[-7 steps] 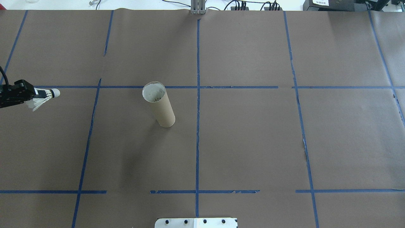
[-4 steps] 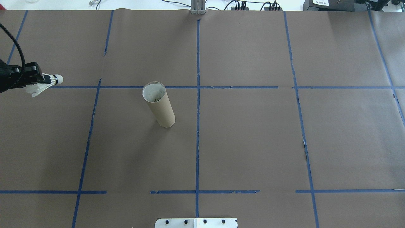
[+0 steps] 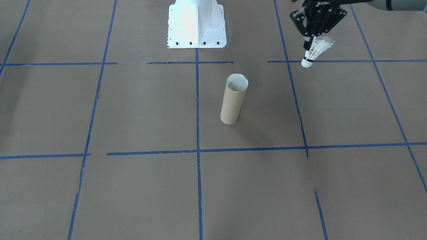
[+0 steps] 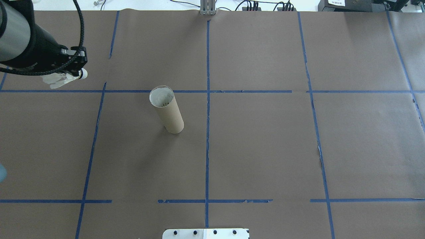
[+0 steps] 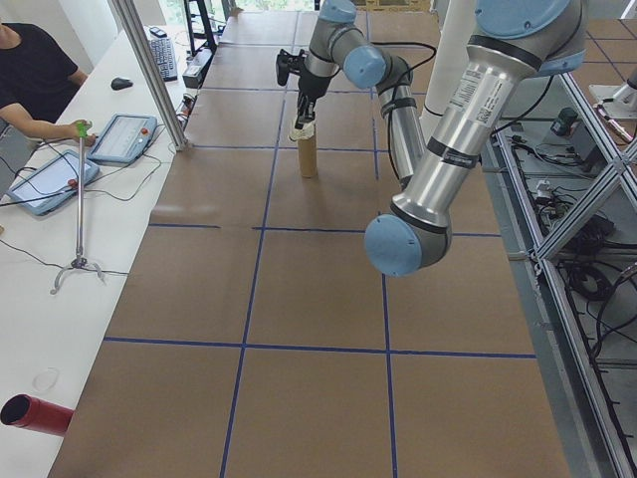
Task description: Collect badminton balls into bucket
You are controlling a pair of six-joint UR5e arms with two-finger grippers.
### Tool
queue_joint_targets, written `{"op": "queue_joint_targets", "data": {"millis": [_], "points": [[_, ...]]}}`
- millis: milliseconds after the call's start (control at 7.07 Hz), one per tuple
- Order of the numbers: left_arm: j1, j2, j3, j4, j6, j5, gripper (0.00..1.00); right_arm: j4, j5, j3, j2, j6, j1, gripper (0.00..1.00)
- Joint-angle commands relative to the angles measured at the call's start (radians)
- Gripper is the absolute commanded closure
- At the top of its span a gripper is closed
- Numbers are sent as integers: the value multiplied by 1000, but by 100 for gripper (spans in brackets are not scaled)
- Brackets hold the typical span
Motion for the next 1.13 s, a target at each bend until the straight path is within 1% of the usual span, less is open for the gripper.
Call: {"op": "queue_joint_targets", "data": {"millis": [0,142,283,425,566,708,849,991], "points": [[69,-240,123,230,72,17,100,0,0,0,0,0,0,0],[73,-301,186,274,168,26,100,0,0,0,0,0,0,0],[80,-329,231,285,190,43,100,0,0,0,0,0,0,0],[107,-354,283,285,196,46,100,0,0,0,0,0,0,0],[151,-390,356,289,199,89,100,0,0,0,0,0,0,0],[194,-426,436,296,199,116,100,0,0,0,0,0,0,0],[225,-437,475,290,204,142,100,0,0,0,0,0,0,0],[231,-438,503,282,275,161,100,0,0,0,0,0,0,0]]}}
